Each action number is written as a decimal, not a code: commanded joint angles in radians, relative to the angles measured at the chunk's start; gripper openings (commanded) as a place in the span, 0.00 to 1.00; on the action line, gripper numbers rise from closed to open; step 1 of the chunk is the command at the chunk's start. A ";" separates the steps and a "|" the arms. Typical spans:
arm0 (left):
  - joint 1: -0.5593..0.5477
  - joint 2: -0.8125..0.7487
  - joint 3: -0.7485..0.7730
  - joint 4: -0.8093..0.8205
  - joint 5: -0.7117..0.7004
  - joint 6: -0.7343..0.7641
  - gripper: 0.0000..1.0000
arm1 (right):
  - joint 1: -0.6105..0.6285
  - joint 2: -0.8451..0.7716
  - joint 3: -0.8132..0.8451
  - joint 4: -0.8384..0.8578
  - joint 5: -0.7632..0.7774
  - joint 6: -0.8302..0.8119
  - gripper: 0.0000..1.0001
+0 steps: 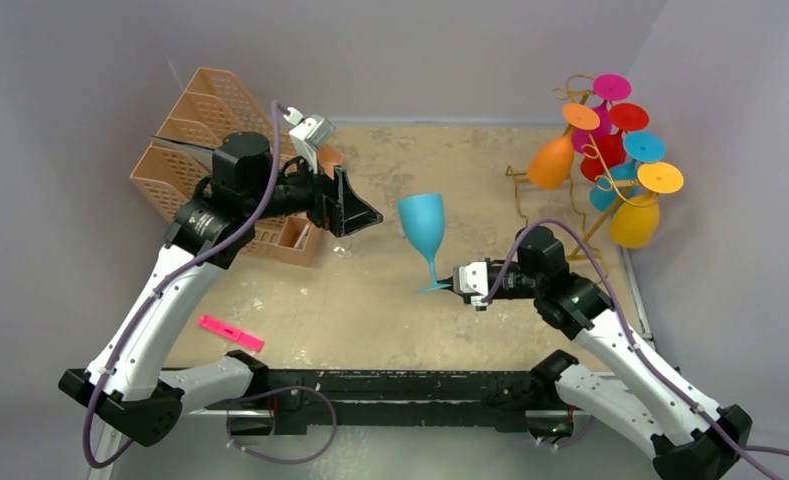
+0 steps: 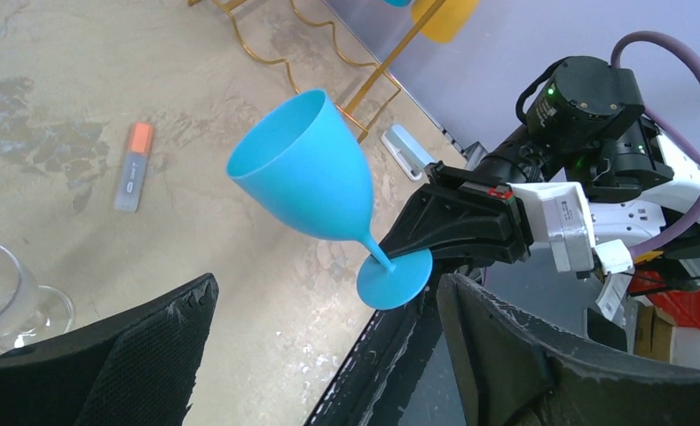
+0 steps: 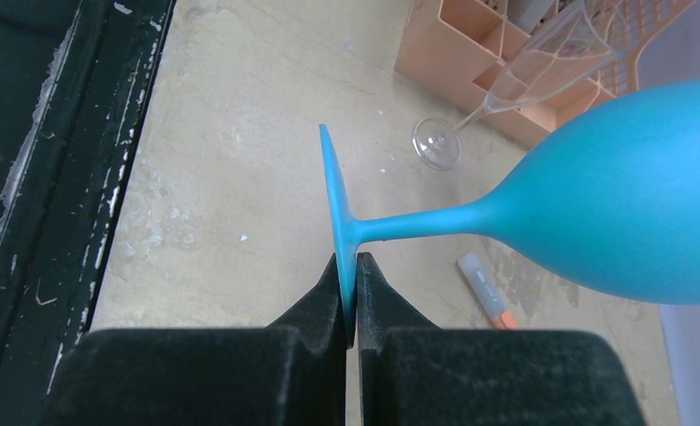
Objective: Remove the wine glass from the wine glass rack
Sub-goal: Place the wine glass at the center of the board.
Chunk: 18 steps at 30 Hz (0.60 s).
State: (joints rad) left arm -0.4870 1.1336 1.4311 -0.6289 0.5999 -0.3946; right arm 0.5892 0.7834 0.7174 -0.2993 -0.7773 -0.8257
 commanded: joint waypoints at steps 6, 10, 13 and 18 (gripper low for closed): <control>-0.004 -0.026 0.040 -0.071 0.003 0.073 0.93 | 0.119 0.004 0.004 0.008 0.085 -0.141 0.00; -0.004 -0.025 0.053 -0.122 -0.039 0.113 0.93 | 0.223 0.055 0.009 0.013 0.204 -0.191 0.00; -0.004 -0.013 0.074 -0.159 -0.044 0.135 0.93 | 0.274 0.069 -0.011 0.042 0.249 -0.209 0.00; -0.003 -0.035 0.047 -0.158 -0.033 0.144 0.93 | 0.337 0.061 -0.030 0.062 0.338 -0.266 0.00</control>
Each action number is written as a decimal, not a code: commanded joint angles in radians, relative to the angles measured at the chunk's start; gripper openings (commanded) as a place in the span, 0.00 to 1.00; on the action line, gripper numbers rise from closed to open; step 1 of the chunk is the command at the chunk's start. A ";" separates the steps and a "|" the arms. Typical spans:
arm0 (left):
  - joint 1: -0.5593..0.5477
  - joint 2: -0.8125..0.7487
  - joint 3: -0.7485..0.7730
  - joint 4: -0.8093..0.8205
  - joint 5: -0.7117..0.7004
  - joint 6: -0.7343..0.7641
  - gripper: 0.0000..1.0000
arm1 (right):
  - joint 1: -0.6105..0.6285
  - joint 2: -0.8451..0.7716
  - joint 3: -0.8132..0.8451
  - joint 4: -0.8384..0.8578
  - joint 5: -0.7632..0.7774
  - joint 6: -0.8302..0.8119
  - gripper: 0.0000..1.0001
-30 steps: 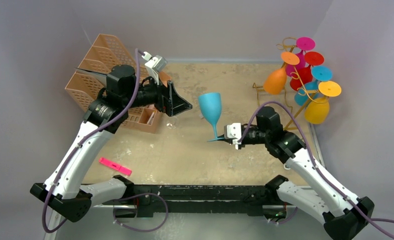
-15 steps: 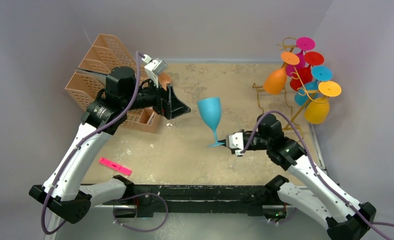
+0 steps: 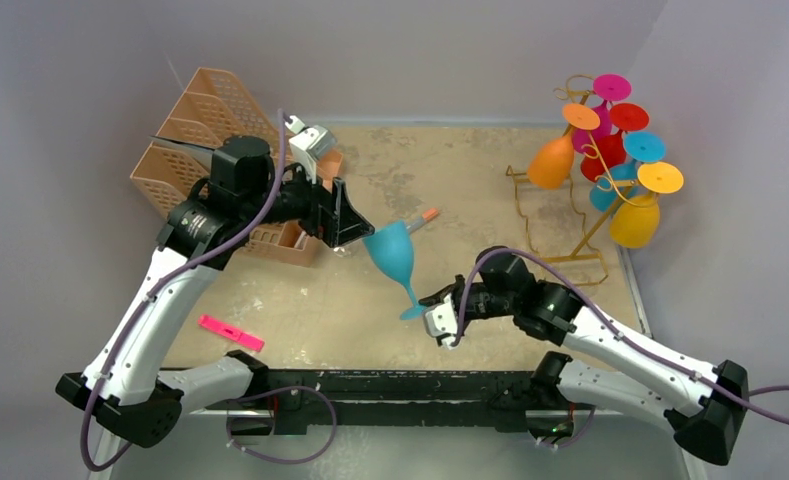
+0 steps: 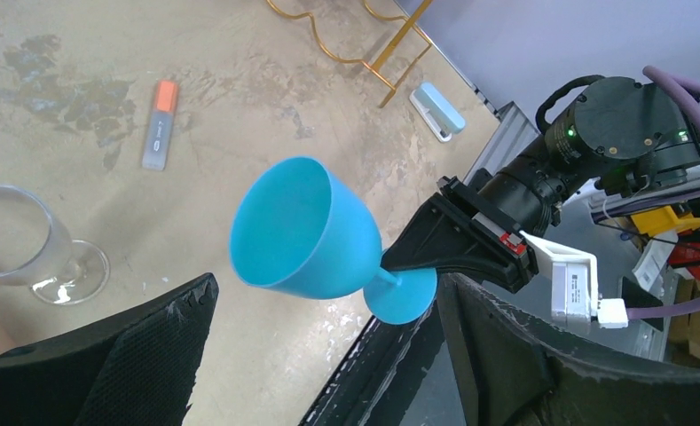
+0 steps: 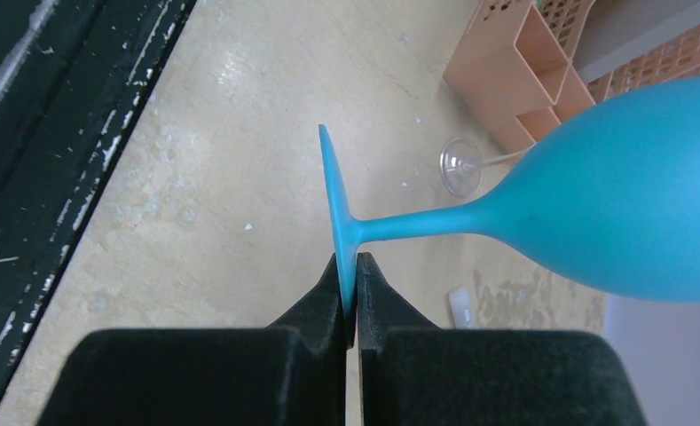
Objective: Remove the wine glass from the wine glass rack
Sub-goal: Place the wine glass at the center of the board.
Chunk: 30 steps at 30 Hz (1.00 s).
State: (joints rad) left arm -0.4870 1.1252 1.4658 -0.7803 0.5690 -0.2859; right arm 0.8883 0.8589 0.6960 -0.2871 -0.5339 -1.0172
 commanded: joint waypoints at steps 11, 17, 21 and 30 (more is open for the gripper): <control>-0.004 -0.033 -0.021 0.010 0.192 0.094 0.80 | 0.160 -0.005 -0.068 0.158 0.239 -0.138 0.00; -0.005 0.010 -0.051 -0.023 0.372 0.148 0.84 | 0.168 0.020 -0.072 0.204 0.234 -0.150 0.00; -0.005 0.044 -0.085 -0.046 0.410 0.149 0.83 | 0.177 0.036 -0.070 0.228 0.232 -0.159 0.00; -0.007 0.051 -0.127 -0.039 0.448 0.166 0.77 | 0.185 0.036 -0.052 0.212 0.233 -0.171 0.00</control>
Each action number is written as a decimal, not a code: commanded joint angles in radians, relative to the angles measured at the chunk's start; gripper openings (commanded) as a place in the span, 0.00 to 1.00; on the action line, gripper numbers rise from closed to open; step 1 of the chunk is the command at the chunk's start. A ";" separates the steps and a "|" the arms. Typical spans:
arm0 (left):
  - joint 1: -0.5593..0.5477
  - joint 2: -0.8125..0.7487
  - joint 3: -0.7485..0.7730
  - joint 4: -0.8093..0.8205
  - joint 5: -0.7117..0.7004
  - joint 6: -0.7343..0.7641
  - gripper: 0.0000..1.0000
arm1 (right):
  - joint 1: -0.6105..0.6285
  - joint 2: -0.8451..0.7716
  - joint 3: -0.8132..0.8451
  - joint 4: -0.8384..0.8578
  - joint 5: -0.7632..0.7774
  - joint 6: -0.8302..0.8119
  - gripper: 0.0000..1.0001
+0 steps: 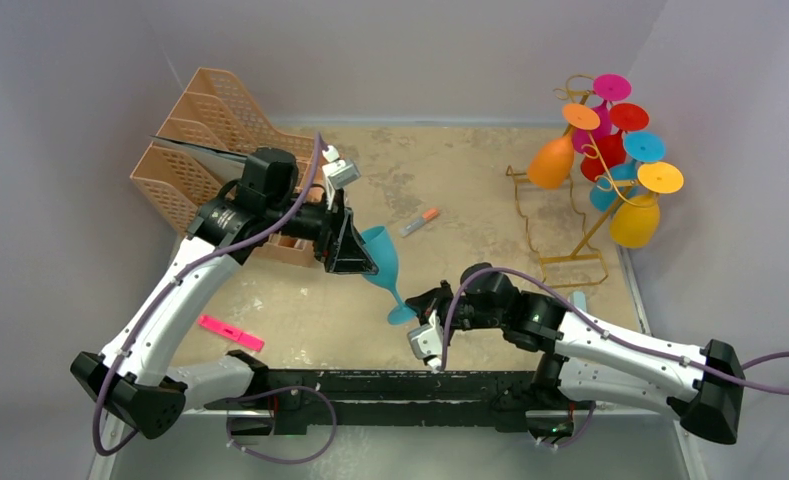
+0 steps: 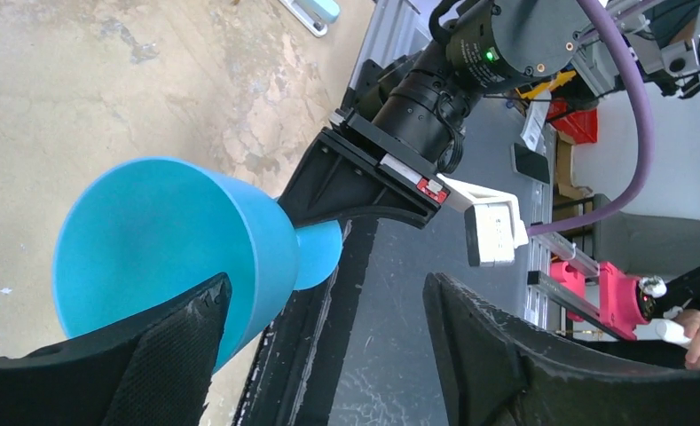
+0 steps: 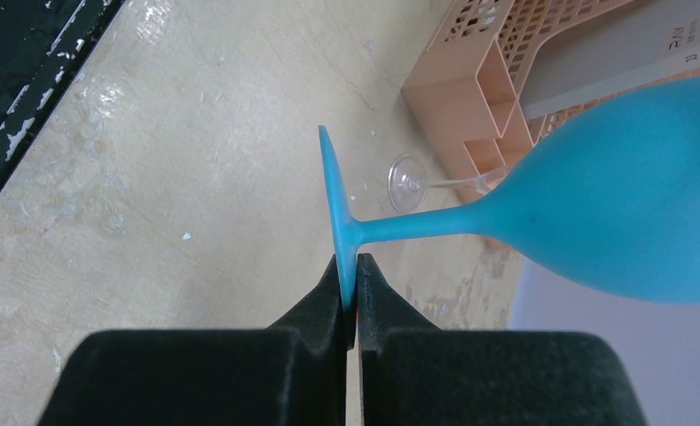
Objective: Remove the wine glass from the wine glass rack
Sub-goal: Place the wine glass at the center of the board.
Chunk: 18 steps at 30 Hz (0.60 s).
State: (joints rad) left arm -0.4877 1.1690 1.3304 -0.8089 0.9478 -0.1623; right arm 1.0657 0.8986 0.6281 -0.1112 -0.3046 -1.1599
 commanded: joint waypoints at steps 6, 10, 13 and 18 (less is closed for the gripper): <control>-0.026 0.042 0.015 -0.067 0.111 0.086 0.50 | 0.007 0.014 0.023 0.037 0.005 -0.029 0.00; -0.037 0.042 0.021 -0.103 0.115 0.116 0.38 | 0.007 0.025 0.031 0.047 0.004 -0.026 0.00; -0.037 0.041 0.028 -0.126 0.108 0.134 0.24 | 0.007 0.037 0.041 0.047 0.004 -0.026 0.00; -0.037 0.029 0.030 -0.129 0.090 0.140 0.00 | 0.007 0.041 0.043 0.042 0.002 -0.025 0.08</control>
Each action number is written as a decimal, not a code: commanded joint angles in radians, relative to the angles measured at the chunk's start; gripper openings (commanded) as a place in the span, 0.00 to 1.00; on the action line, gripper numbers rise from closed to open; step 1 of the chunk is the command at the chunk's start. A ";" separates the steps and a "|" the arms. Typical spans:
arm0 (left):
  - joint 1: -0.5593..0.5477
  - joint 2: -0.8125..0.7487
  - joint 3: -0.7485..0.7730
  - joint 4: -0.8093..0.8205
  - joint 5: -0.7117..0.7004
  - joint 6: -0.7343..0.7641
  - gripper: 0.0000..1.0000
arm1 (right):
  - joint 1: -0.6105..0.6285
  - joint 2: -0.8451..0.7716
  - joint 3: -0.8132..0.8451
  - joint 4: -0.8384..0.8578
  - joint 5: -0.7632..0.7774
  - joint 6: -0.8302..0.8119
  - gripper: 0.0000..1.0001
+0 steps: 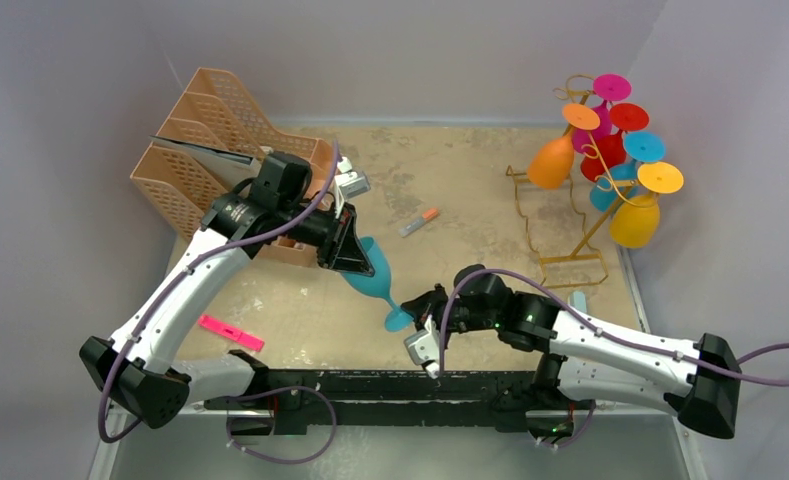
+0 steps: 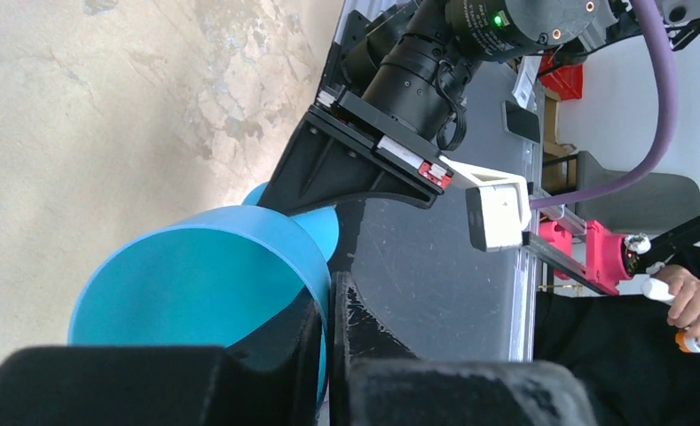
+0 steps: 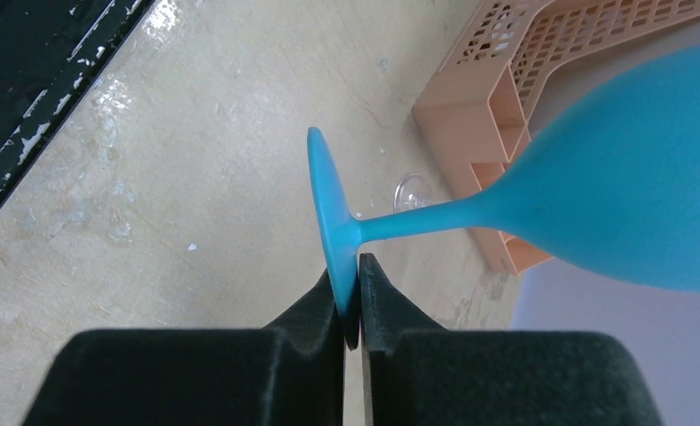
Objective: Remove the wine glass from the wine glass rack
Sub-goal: Place the wine glass at the center of the board.
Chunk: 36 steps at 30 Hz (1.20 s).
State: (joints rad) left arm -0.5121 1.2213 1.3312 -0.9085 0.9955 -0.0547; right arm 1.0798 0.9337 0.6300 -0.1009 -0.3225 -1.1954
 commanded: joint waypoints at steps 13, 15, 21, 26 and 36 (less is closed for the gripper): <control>-0.013 -0.043 0.056 -0.059 -0.131 0.037 0.00 | -0.007 -0.048 0.034 -0.033 -0.007 0.026 0.49; -0.014 -0.047 0.065 -0.061 -0.188 0.025 0.00 | -0.006 -0.052 0.041 -0.076 -0.004 0.026 0.51; -0.012 -0.053 0.070 -0.109 -0.419 0.017 0.00 | -0.007 -0.080 0.061 -0.166 0.023 0.048 0.55; -0.013 -0.043 -0.033 -0.076 -0.595 -0.025 0.00 | -0.007 -0.118 0.079 -0.144 0.013 0.166 0.56; -0.026 -0.039 -0.171 0.107 -0.802 -0.072 0.00 | -0.007 -0.202 0.118 -0.068 0.060 0.492 0.59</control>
State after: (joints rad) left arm -0.5316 1.1988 1.1851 -0.9295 0.3149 -0.0978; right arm 1.0740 0.7536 0.7074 -0.2432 -0.3038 -0.9070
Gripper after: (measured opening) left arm 0.012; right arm 0.575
